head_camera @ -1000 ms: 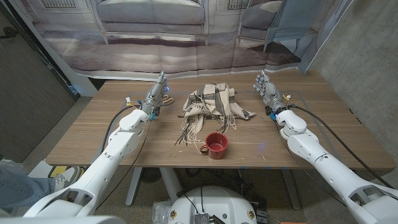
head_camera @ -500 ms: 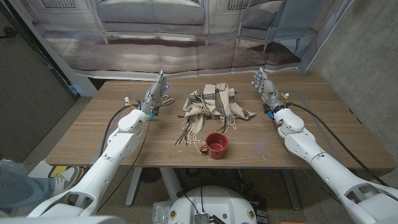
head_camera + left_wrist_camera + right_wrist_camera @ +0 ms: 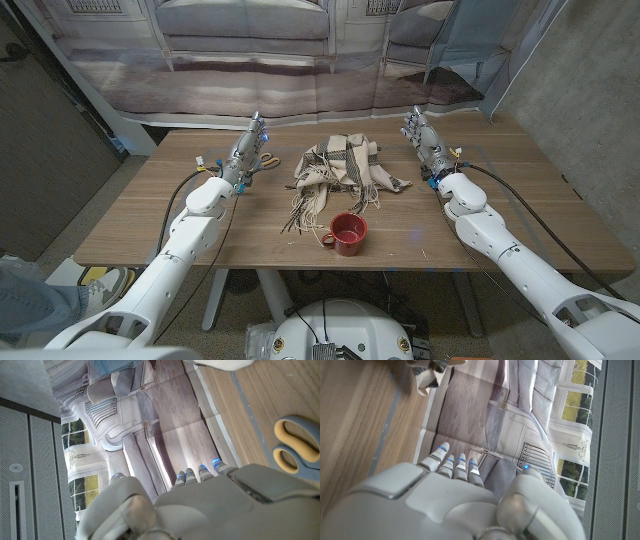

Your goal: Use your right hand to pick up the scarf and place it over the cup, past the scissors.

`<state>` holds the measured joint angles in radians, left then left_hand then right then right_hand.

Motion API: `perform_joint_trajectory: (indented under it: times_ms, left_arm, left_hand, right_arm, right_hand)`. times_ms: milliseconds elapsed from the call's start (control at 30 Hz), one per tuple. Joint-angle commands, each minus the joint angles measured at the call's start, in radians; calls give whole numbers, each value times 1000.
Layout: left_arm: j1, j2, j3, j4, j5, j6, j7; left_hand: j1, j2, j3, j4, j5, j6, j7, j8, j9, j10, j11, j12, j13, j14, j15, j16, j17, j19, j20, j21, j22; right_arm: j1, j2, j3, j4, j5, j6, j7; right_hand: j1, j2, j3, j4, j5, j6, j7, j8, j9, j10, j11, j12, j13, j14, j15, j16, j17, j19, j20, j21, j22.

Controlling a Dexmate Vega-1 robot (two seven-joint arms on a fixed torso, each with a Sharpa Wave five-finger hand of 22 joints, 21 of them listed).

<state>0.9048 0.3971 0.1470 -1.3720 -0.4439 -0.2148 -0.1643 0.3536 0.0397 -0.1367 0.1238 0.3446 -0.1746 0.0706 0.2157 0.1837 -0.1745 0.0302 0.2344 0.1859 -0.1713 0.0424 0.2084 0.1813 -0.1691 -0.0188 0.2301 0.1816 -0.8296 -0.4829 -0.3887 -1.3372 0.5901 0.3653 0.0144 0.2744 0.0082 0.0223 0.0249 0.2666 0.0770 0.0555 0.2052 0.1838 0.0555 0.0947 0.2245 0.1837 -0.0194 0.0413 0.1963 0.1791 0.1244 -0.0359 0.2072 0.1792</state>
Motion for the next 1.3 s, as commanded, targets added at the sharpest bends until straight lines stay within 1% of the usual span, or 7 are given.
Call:
perform_joint_trajectory:
  times_ms: [33,400,667,800,1000,1233,1300]
  left_arm:
    - [11,7,-7,-7,-5,-10,-9]
    - [21,16,-10,-21,-11,-6,-19]
    - [29,15,-16,-31,-12,-15,-10]
    - [38,20,-17,-48,-8,-10,0]
    - [53,27,-16,-66,-6,-9,3]
    - [60,37,-20,-77,-6,-12,3]
    - [65,34,-23,-77,-13,-16,3]
  left_hand:
    - [12,-1,-8,-3,4,5,-3,7,5,-6,-9,3,2,-41,-5,6,3,-85,9,7,2]
    - [15,1,-10,-5,6,14,-3,8,4,0,-9,2,2,-32,-3,5,3,-83,13,5,1]
    - [19,3,-12,-7,8,27,1,10,5,11,-6,3,2,-25,-2,4,3,-75,17,5,2]
    - [20,3,-13,-7,8,28,1,9,5,11,-4,2,2,-22,-1,4,2,-74,17,5,2]
    - [21,4,-14,-8,9,28,0,8,5,13,-2,2,2,-22,0,2,2,-74,17,4,2]
    - [23,6,-15,-8,10,32,0,8,5,19,-2,2,2,-17,-1,2,2,-71,16,3,2]
    - [24,6,-15,-9,10,33,0,8,5,20,-2,2,2,-16,-2,2,2,-71,16,3,2]
  right_arm:
    - [-10,-9,-4,-34,-24,14,-12]
    - [-11,-10,-9,-53,-38,43,0]
    - [-11,-5,-12,-56,-49,71,6]
    - [-10,-14,-14,-68,-56,66,11]
    - [-3,-12,-18,-62,-66,82,19]
    - [-10,-29,-22,-97,-102,76,-2]
    - [-12,-32,-22,-104,-107,75,-5]
  right_hand:
    - [10,-2,3,-5,6,9,-1,1,4,0,1,-2,3,0,7,-1,4,-1,2,-3,4]
    - [14,0,3,-8,5,15,-5,1,4,11,1,2,4,8,5,0,4,2,3,-3,4]
    - [17,2,4,-10,5,17,-6,1,4,1,0,-2,4,12,6,0,4,6,1,-2,4]
    - [19,2,4,-11,5,18,-6,1,4,2,1,-2,4,13,7,-1,4,6,2,-2,4]
    - [21,3,4,-12,5,21,-6,2,4,3,0,-2,4,14,7,-1,4,6,2,-2,4]
    - [23,3,4,-14,5,22,-7,1,4,3,-1,-3,4,16,7,-1,4,6,3,-3,4]
    - [23,4,4,-14,5,22,-7,1,4,3,-1,-3,4,16,7,-1,4,5,4,-3,4]
